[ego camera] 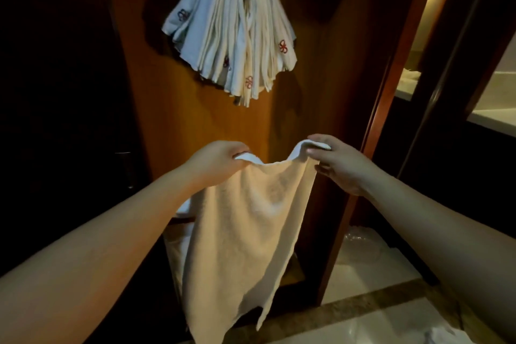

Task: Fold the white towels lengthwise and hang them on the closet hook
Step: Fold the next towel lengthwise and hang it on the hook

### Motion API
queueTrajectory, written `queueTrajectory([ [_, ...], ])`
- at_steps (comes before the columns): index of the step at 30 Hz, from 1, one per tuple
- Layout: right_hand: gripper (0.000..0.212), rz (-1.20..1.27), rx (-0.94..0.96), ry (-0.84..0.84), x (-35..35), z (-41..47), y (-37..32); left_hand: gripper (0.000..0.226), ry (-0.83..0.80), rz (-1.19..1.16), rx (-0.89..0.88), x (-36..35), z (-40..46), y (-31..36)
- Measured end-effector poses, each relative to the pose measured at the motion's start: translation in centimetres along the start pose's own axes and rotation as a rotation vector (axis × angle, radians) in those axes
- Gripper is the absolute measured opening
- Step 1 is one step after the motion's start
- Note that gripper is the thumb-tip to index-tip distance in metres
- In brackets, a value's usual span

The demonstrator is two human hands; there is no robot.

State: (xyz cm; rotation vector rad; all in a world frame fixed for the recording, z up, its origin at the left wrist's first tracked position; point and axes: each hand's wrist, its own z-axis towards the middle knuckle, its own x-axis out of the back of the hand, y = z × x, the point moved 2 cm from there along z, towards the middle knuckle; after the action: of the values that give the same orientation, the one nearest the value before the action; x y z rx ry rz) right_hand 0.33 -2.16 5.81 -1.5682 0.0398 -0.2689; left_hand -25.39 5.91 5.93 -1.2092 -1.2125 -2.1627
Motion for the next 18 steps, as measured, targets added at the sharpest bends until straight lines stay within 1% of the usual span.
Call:
queueTrajectory([
  [1, 0.028, -0.166, 0.046, 0.032, -0.3, 0.1, 0.1, 0.021, 0.012, -0.051, 0.012, 0.6, -0.1, -0.2],
  [2, 0.022, -0.307, 0.099, 0.112, -0.4, 0.2, 0.0, 0.013, 0.024, -0.076, 0.016, 1.3, -0.2, -0.3],
  [3, 0.015, -0.418, 0.153, 0.208, -0.3, 0.4, -0.3, 0.013, 0.042, -0.071, 0.008, 1.9, -0.2, -0.6],
  [5, 0.011, -0.538, 0.245, 0.347, 0.0, 1.0, -0.9, 0.012, 0.067, -0.026, 0.009, 3.1, -0.3, -1.3],
  [7, 0.014, -0.6, 0.31, 0.399, 0.5, 1.8, -1.7, 0.007, 0.06, 0.07, 0.045, 4.0, -0.8, -2.1],
  [9, 0.016, -0.586, 0.333, 0.417, 0.7, 2.2, -2.5, 0.01, 0.049, 0.17, 0.092, 4.8, -1.5, -3.1],
  [12, 0.016, -0.468, 0.318, 0.451, 1.2, 1.9, -3.1, 0.016, 0.046, 0.281, 0.178, 6.1, -2.8, -4.9],
  [14, 0.015, -0.409, 0.333, 0.472, 1.7, 1.4, -3.2, 0.018, 0.025, 0.305, 0.226, 6.8, -3.6, -6.4],
  [16, 0.015, -0.343, 0.353, 0.484, 2.3, 0.8, -3.2, 0.012, 0.016, 0.185, 0.26, 7.2, -4.7, -8.1],
  [18, 0.014, -0.252, 0.345, 0.477, 2.9, 0.5, -3.0, 0.007, 0.039, -0.121, 0.315, 7.2, -5.6, -9.7],
])
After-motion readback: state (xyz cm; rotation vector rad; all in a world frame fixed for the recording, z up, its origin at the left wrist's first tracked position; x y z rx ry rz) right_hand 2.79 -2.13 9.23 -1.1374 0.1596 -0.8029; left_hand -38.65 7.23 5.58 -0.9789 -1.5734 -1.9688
